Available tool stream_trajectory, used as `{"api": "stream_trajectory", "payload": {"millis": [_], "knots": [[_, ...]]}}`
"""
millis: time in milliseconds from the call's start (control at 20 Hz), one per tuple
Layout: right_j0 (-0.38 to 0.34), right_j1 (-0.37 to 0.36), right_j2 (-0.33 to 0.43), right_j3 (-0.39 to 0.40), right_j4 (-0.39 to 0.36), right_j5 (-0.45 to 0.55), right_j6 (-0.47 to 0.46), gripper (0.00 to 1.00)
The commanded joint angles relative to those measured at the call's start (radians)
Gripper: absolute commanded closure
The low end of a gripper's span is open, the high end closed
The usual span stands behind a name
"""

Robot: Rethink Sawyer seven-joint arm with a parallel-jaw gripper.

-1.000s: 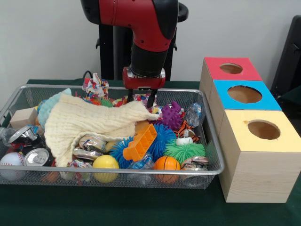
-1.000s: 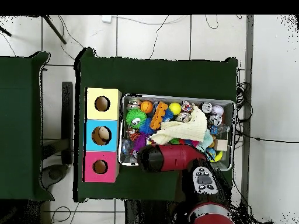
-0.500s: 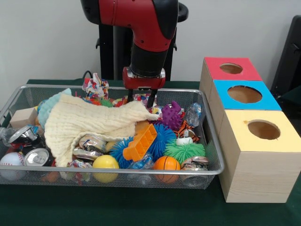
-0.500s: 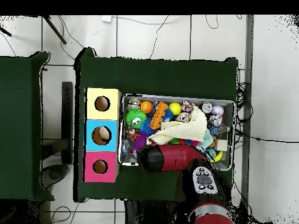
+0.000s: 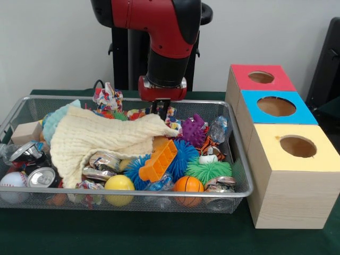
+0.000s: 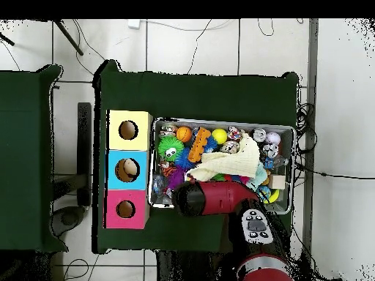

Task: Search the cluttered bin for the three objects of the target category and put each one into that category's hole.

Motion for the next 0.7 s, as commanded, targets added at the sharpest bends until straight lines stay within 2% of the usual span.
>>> {"api": "stream_trajectory", "payload": {"millis": [50, 700], "knots": [[-0.03, 0.038, 0.047, -0.059, -0.028, -0.091, 0.095, 1.0], [-0.043, 0.03, 0.066, -0.057, -0.019, -0.063, 0.077, 1.0]]}}
